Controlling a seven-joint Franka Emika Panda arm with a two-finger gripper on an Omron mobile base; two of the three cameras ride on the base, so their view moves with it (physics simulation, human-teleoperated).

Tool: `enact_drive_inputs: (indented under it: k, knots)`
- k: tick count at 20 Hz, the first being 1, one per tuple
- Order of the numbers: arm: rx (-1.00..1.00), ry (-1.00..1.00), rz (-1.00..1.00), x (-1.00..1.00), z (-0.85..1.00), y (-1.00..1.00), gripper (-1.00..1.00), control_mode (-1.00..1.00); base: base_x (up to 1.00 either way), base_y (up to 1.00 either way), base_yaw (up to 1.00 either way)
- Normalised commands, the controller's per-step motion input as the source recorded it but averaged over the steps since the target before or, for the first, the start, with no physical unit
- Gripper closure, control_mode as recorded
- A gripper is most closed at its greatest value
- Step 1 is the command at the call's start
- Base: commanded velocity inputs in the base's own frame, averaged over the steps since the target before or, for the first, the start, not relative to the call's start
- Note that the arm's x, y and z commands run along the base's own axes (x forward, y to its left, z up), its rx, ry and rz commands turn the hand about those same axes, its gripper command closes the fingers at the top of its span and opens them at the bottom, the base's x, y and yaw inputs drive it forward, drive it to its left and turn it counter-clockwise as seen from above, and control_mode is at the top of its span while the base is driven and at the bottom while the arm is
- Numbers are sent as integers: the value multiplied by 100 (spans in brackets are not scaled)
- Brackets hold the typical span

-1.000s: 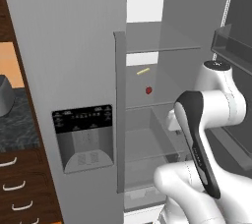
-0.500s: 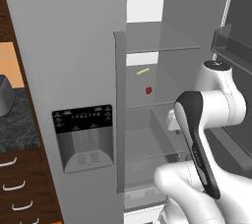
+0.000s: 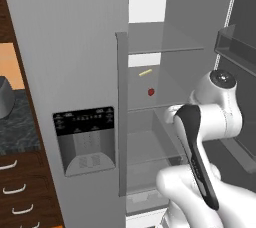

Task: Take the strawberry from the fridge and place it on top of the pancake, located on the dining counter.

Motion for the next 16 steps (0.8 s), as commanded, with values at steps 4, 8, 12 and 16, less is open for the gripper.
enact_drive_inputs:
  k: [4,8,12,16]
  knots:
    - [1,0,0,75,0,-2,-100,-100,0,0,0]
    - [0,-1,0,71,1,0,-100,-100,0,0,0]
    - [0,0,0,91,6,-7,-100,-100,0,0,0]
    - [0,-1,-1,77,0,-19,-100,-100,0,0,0]
